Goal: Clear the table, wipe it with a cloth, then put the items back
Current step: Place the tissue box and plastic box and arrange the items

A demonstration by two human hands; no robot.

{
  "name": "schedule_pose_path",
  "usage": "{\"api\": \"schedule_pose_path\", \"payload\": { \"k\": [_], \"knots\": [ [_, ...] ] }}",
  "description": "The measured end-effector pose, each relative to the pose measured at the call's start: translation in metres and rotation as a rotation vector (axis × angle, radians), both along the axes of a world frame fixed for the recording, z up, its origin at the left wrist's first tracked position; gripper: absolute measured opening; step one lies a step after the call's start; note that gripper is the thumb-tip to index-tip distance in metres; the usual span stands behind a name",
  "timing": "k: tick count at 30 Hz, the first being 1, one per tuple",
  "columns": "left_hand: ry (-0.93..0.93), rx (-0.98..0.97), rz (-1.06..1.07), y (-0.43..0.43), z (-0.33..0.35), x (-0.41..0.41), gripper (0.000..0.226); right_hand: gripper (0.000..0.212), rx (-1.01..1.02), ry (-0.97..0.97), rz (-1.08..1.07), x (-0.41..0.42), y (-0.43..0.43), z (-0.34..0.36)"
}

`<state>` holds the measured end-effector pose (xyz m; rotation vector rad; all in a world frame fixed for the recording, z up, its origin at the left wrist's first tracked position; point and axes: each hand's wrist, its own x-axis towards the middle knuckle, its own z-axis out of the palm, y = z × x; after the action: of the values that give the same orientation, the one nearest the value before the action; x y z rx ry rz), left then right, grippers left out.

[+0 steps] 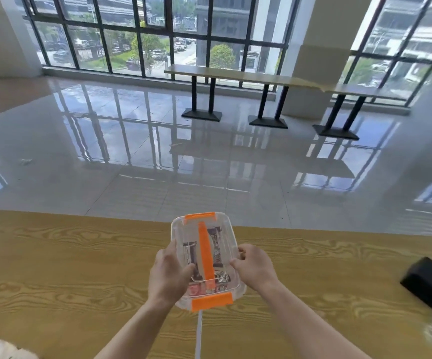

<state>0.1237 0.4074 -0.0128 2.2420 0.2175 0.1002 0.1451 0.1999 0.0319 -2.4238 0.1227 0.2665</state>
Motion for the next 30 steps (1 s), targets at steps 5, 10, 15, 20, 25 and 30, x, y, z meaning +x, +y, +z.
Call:
{"api": "schedule_pose_path", "payload": {
  "k": [5,10,15,20,25,30],
  "knots": [
    [0.0,-0.006,-0.104,-0.056,-0.002,-0.003,0.05,0.01,-0.01,-0.023,-0.095,-0.028,-0.06,0.005],
    [0.001,0.015,-0.177,-0.119,0.0,-0.016,0.05,0.007,-0.037,-0.041,-0.17,-0.059,-0.121,0.007],
    [0.022,0.008,-0.22,-0.189,0.001,-0.037,0.048,0.01,-0.02,-0.025,-0.246,-0.091,-0.187,0.007],
    [0.053,0.0,-0.266,-0.262,-0.006,-0.062,0.045,0.012,-0.019,-0.009,-0.305,-0.124,-0.257,0.001],
    [0.09,-0.004,-0.3,-0.321,-0.017,-0.081,0.046,0.014,-0.056,-0.006,-0.326,-0.149,-0.313,-0.007],
    [0.11,-0.016,-0.337,-0.366,-0.025,-0.088,0.049,0.014,-0.08,0.01,-0.383,-0.166,-0.353,-0.013]
  ]
}}
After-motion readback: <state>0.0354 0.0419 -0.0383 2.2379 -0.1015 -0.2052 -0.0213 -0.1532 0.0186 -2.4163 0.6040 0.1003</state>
